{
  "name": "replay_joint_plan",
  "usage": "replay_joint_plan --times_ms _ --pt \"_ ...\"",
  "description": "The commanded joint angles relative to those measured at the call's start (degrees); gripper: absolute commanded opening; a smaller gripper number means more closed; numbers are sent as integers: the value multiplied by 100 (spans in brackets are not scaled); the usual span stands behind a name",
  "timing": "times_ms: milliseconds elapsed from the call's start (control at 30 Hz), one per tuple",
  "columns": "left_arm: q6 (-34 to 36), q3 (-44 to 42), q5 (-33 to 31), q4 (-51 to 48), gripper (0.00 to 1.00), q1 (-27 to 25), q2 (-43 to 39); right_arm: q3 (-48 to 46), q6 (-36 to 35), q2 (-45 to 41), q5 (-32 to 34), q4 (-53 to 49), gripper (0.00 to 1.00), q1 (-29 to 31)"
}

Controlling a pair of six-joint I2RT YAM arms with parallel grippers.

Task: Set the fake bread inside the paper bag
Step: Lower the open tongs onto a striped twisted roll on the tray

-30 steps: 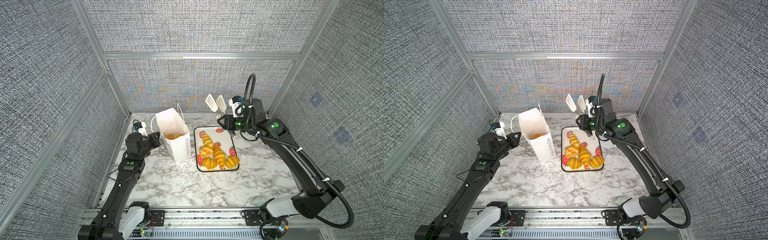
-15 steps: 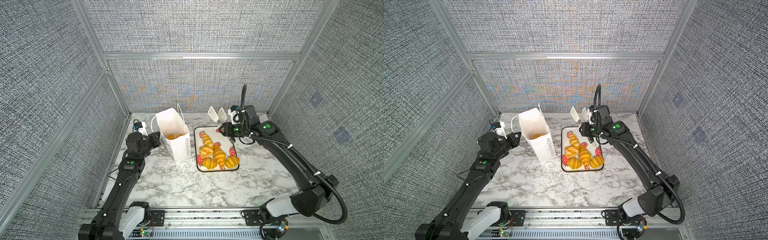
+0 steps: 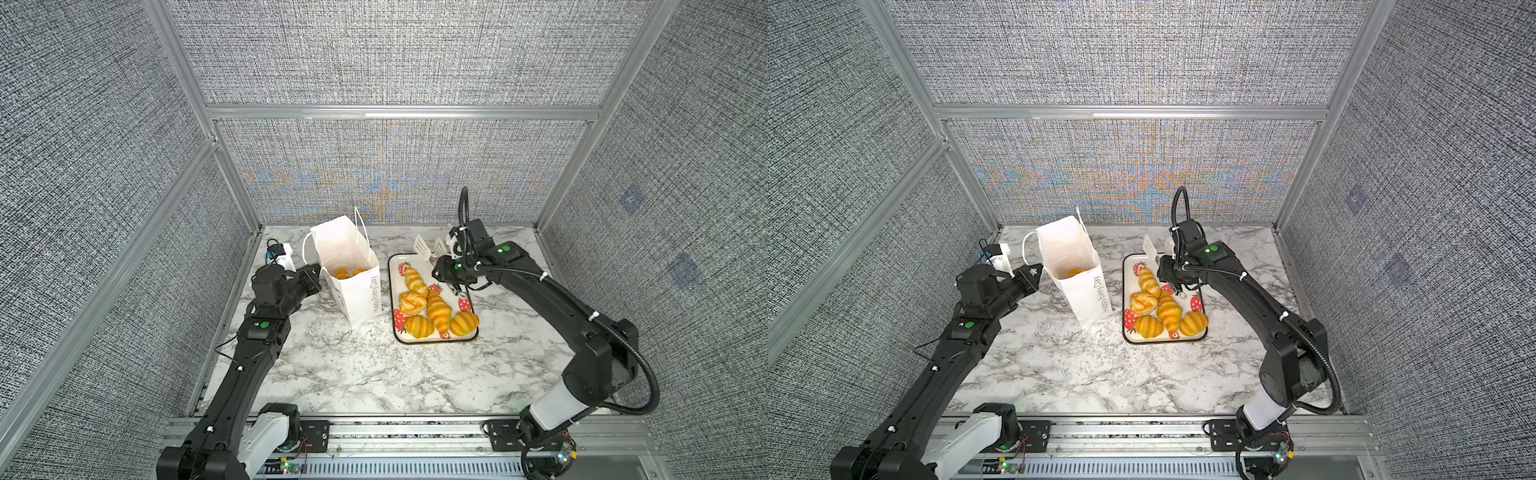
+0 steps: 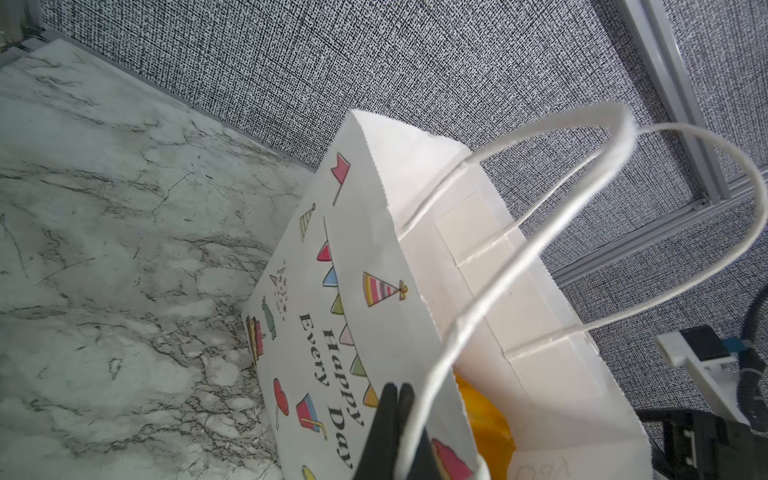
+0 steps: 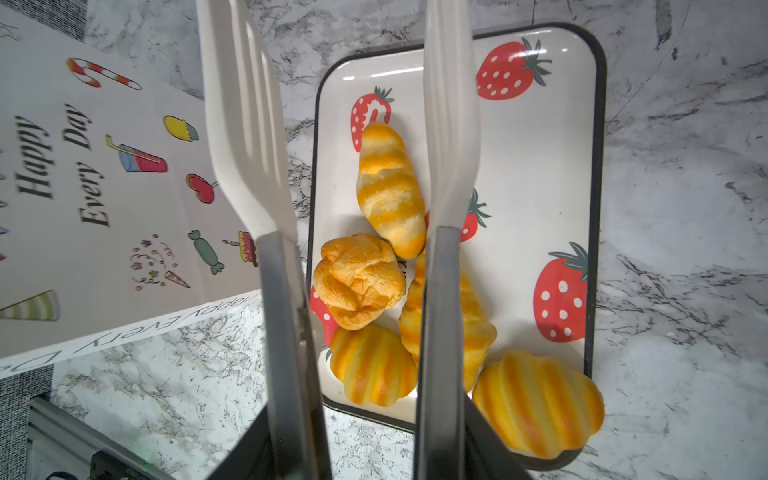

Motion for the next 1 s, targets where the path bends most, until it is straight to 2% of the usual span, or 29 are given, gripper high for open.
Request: replay_joint_plan --times_ms 0,300,967 --pt "59 -22 43 -49 0 -4 -21 -24 72 89 33 33 50 7" --pt "59 -67 42 -27 0 -9 -2 -199 138 479 -137 214 52 46" --pt "90 -137 49 81 0 2 116 -313 169 1080 -82 356 52 252"
